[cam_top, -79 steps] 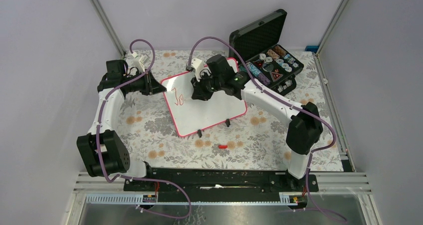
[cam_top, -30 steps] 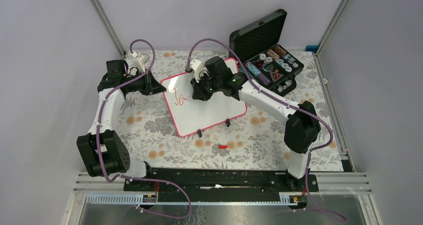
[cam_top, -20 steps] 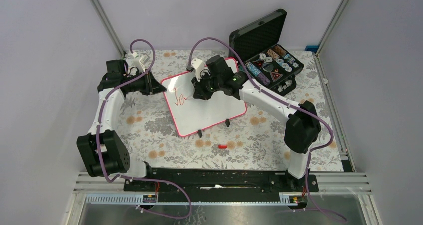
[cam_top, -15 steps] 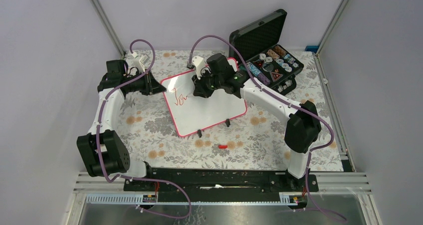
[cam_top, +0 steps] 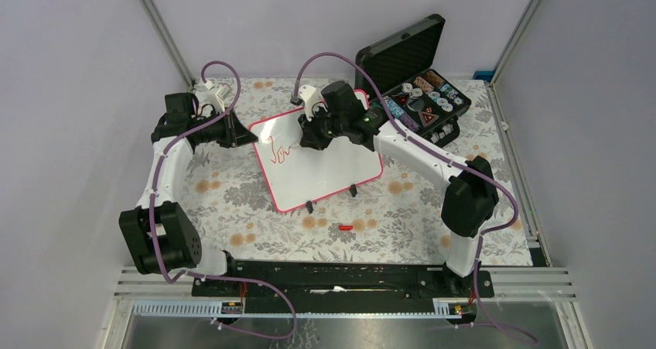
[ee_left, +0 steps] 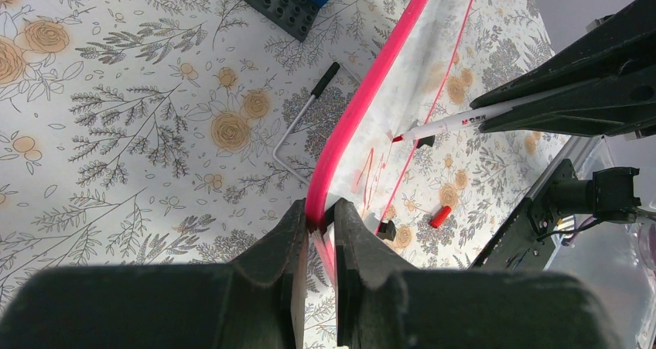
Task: Write a sentence on the whiteboard
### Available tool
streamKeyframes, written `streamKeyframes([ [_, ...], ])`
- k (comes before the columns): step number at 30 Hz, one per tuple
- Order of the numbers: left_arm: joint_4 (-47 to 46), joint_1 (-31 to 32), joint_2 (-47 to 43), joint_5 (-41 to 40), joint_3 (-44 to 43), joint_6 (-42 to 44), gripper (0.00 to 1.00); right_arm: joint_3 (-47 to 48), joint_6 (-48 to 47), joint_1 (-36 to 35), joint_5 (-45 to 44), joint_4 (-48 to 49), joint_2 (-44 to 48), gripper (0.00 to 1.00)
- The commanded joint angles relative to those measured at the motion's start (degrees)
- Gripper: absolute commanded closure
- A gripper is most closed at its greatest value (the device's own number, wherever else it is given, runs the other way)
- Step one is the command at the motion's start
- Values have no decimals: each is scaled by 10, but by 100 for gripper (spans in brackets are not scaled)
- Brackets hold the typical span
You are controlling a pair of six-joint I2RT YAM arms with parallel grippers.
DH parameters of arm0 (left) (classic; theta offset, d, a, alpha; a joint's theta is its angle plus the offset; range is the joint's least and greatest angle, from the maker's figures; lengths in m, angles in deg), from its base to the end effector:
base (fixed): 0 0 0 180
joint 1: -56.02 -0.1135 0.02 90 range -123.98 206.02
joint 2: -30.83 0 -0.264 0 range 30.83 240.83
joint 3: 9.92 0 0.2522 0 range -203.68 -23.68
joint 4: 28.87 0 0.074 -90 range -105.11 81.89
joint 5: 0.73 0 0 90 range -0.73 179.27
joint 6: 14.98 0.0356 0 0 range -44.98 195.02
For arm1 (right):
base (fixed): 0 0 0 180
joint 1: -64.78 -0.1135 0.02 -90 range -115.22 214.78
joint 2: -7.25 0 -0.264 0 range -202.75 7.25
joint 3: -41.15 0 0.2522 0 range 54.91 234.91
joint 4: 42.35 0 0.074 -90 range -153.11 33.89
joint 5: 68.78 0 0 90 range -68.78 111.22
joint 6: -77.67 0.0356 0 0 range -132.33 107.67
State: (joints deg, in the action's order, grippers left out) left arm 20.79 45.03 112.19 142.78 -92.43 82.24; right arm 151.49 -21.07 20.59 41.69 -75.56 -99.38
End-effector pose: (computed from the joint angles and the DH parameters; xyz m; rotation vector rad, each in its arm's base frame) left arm 0.2956 0.0282 0.3083 0.3370 2.1457 -0.9341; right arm 0.3073 0.3161 0.3299 -1.1475 1.8029 0.7429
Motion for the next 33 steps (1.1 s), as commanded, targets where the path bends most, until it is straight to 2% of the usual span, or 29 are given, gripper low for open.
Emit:
streamKeyframes([
  [1, -32, 4, -13, -20, -1, 28, 100, -8, -12, 9, -20, 16, 11, 100],
  [23, -32, 4, -15, -20, 0, 28, 100, -73, -9, -15, -7, 28, 26, 100],
  [33, -32, 4, -15, -21, 1, 29, 100, -41, 8, -32, 9, 33, 8, 100],
])
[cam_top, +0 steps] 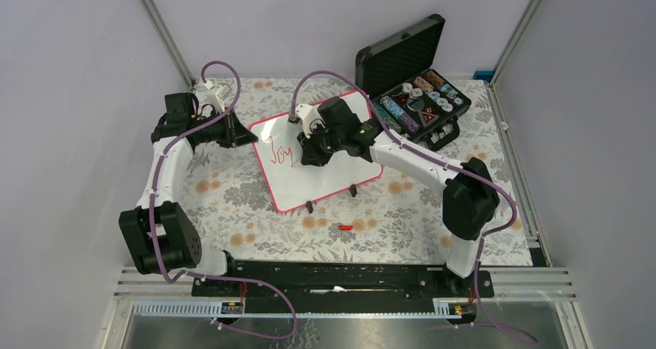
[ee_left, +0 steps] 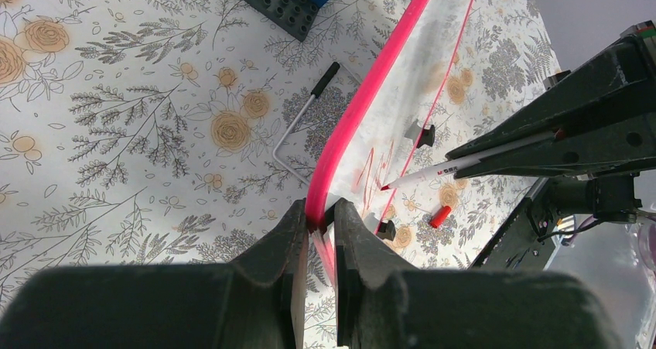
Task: Write a sentence on the whiteboard
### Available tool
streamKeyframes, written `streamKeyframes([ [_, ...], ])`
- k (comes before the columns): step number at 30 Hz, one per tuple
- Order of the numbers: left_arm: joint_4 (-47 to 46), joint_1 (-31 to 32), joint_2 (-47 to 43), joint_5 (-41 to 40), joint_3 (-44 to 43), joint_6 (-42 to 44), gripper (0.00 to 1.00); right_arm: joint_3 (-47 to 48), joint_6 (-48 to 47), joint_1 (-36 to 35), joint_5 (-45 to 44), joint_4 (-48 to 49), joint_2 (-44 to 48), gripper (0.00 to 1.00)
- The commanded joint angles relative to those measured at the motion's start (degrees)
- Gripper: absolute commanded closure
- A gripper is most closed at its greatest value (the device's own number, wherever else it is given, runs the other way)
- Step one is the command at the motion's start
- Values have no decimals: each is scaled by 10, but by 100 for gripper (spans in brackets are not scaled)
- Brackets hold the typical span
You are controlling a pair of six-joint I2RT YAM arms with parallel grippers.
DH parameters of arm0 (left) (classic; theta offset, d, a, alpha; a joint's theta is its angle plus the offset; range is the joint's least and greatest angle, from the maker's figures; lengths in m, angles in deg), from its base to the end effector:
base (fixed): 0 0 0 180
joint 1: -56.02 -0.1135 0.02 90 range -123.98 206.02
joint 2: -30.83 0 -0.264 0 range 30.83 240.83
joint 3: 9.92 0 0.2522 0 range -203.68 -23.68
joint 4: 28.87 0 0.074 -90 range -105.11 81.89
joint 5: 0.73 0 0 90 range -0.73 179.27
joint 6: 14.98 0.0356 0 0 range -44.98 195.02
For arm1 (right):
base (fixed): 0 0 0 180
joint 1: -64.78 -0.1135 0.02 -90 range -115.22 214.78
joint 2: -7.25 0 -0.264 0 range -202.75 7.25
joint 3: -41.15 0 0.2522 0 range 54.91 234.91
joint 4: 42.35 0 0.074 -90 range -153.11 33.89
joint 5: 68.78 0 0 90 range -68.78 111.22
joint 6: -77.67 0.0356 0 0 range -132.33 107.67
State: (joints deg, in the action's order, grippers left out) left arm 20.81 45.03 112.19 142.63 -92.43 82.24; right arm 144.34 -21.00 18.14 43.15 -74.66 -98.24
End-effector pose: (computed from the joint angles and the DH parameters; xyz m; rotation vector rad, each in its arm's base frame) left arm 0.2956 0.0283 0.3082 0.3357 2.1473 -0.9315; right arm 0.2860 0.3222 0.2970 -1.2322 1.8643 0.7869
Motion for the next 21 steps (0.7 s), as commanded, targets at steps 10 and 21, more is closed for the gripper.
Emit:
streamKeyframes([
  [10, -32, 4, -14, -20, 2, 27, 100, 38, 12, -9, 49, 17, 34, 100],
  [21, -32, 4, -15, -18, 2, 27, 100, -4, -3, 46, 79, 5, 95, 100],
])
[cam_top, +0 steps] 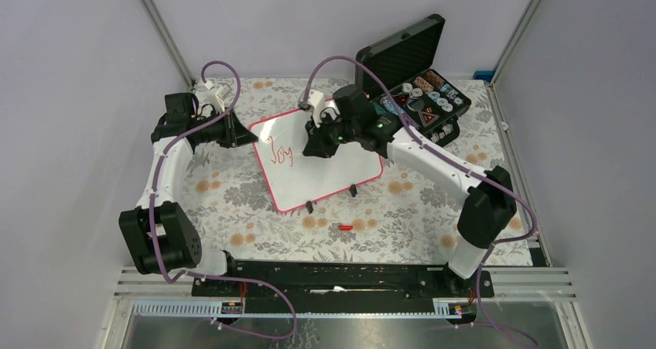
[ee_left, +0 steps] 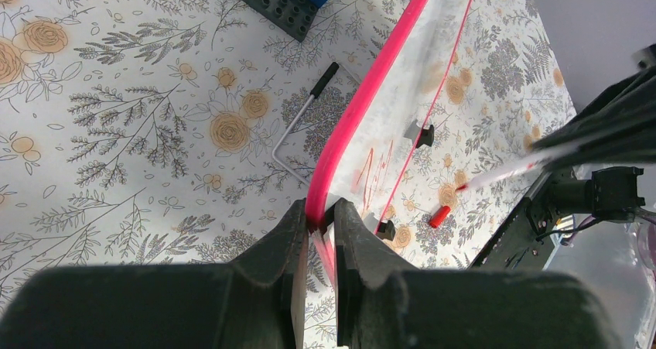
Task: Write a sentence on the whiteboard
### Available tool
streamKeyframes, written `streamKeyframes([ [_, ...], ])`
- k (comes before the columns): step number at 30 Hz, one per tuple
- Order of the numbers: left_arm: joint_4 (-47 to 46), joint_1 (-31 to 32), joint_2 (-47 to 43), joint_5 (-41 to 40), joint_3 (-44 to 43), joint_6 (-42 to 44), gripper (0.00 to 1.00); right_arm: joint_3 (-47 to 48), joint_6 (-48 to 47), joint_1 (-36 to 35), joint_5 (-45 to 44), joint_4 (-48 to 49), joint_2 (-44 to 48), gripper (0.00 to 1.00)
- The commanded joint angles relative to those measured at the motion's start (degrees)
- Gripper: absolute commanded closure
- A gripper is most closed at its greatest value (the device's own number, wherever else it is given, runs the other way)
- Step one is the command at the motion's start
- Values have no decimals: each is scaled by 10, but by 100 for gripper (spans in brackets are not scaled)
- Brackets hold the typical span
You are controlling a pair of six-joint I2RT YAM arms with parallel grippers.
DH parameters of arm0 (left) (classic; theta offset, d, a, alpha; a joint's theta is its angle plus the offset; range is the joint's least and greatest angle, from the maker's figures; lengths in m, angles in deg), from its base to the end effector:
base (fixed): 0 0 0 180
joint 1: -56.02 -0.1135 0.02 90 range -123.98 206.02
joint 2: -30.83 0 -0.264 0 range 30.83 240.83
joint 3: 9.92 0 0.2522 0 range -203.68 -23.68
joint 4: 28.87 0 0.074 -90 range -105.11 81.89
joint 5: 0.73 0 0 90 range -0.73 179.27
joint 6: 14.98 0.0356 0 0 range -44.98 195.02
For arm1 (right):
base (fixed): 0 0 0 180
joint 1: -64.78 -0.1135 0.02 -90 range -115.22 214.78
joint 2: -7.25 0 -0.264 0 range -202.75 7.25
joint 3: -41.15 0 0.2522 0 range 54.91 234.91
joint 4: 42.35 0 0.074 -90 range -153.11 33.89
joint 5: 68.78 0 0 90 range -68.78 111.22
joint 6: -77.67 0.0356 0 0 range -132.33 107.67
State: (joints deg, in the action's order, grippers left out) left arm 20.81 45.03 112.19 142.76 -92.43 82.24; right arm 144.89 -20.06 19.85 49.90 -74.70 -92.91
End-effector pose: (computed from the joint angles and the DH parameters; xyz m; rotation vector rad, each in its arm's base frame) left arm 0.2956 0.0282 0.3082 0.3367 2.1461 -0.9340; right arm 0.2786 0.3020 0.3385 -1.2217 1.7492 0.9093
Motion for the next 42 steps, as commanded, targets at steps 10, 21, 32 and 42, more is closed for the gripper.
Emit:
streamKeyframes([
  [10, -32, 4, -18, -20, 2, 26, 100, -13, -22, 30, -12, 20, 30, 100],
  [21, -32, 4, -17, -18, 3, 25, 100, 2, -23, 14, -32, 21, 7, 100],
  [32, -32, 5, -17, -19, 3, 25, 100, 20, -25, 4, -81, 28, -16, 100],
  [42, -32, 5, -16, -19, 3, 26, 100, 36, -24, 4, -107, 29, -31, 100],
])
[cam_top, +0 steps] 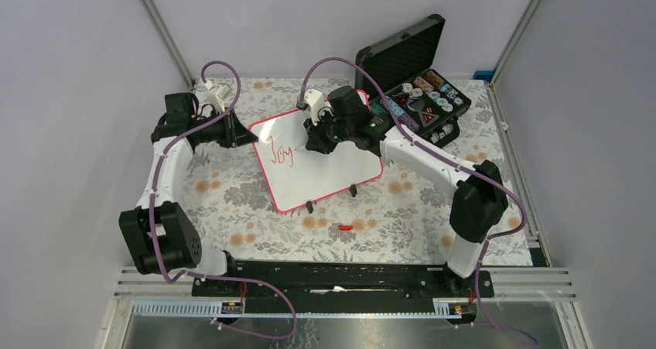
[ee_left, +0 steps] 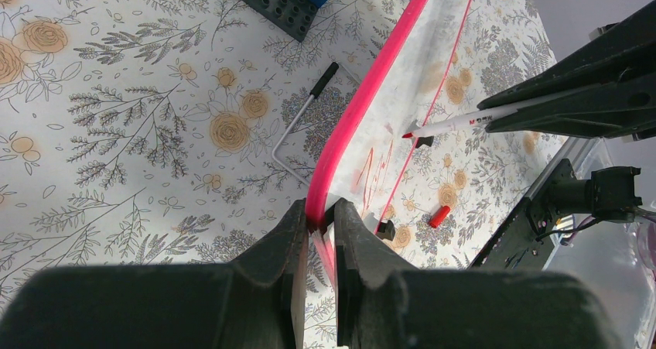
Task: Write a sentence on the whiteboard
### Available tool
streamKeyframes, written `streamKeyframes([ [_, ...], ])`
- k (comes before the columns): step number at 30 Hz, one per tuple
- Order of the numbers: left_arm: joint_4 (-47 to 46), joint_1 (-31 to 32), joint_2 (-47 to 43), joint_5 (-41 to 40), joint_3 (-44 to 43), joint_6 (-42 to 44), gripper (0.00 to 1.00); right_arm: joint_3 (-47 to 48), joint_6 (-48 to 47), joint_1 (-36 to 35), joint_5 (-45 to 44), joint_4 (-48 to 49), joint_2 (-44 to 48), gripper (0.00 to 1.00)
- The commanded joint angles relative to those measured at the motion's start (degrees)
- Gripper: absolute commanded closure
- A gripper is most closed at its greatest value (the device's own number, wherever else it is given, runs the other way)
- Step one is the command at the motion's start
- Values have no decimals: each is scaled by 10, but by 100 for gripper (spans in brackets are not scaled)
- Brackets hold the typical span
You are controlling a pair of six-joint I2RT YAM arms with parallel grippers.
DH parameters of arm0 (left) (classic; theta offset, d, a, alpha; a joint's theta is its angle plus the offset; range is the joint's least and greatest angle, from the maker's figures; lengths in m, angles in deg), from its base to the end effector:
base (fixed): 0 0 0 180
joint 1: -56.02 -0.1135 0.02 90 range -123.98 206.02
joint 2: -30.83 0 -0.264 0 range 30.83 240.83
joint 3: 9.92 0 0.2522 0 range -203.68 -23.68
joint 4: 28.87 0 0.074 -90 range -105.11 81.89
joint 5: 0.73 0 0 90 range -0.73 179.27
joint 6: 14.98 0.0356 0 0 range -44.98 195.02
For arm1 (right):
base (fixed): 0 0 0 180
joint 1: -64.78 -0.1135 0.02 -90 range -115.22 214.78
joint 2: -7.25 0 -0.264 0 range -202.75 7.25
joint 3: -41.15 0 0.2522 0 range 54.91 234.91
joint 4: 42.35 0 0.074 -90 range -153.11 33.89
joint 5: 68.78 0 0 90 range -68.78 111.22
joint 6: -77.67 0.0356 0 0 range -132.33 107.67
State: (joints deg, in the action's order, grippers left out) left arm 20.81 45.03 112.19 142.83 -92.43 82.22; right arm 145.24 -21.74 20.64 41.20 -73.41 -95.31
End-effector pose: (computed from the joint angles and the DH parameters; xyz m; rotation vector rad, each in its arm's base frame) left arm 0.2955 0.0282 0.3083 0.3368 2.1456 -0.9355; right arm 0.2951 0.3033 0.3250 -1.1517 1.7983 0.7267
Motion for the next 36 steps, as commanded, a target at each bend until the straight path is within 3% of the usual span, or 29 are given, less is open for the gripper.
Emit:
streamKeyframes([
  [1, -32, 5, -16, -19, 3, 26, 100, 34, -8, -4, -22, 16, -9, 100],
  [36, -32, 5, -13, -21, 1, 26, 100, -7, -13, 11, 4, 12, 3, 100],
])
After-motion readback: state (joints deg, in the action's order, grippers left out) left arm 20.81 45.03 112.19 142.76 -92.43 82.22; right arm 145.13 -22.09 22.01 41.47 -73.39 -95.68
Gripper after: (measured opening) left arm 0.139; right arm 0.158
